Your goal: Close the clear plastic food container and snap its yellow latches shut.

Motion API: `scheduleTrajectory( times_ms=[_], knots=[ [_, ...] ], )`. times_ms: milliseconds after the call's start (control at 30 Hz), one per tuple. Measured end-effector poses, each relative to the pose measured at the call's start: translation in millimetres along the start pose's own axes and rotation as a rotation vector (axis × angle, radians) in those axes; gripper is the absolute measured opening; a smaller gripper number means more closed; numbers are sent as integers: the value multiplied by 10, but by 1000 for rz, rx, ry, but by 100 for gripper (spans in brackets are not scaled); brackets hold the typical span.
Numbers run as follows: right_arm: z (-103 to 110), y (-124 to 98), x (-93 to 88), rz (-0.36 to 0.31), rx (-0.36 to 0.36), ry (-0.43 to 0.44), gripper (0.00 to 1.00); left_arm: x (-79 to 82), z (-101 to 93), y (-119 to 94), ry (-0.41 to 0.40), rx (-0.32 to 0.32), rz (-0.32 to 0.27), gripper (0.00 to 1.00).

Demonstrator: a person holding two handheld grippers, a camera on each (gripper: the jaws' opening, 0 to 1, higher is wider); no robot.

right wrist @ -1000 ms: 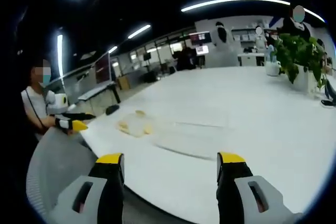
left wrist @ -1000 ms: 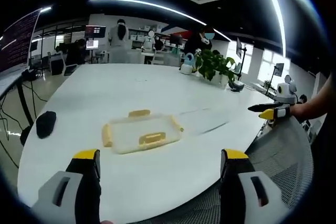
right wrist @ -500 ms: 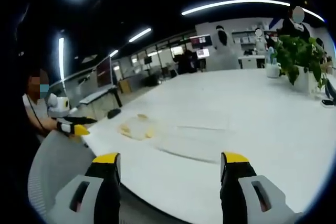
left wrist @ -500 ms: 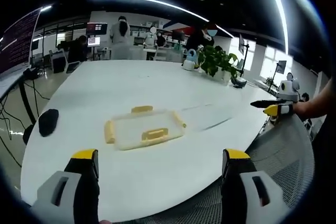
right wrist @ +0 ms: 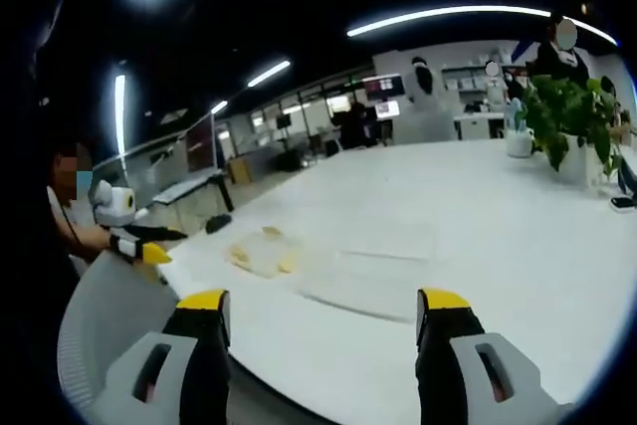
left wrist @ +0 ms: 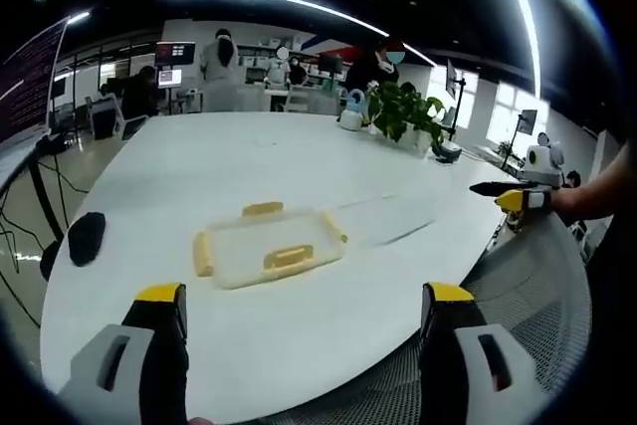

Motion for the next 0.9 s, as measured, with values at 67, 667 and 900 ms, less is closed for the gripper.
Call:
scheduleTrajectory(
  times_ms=[67, 667, 900],
  knots=[
    [14, 1, 25, -6, 7, -1, 77, 4, -5, -2, 6, 1, 7, 99],
    [8, 154, 284, -29, 38, -56, 75, 116, 78, 80, 63, -26, 37, 98],
    [72, 214, 335, -27, 65, -79, 75, 107, 123, 80, 66, -30, 46, 97]
  ],
)
Point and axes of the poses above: the point that each gripper's makers call its tool centre point, and the gripper's own axes: y roughly forward along the fingers, z roughly to its left, x roughly out of its top, the point moved 9 cm from there along -y, roughly backward along the fingers, and after that the axes turned 11 degrees about -x, right-handed, at the moved point
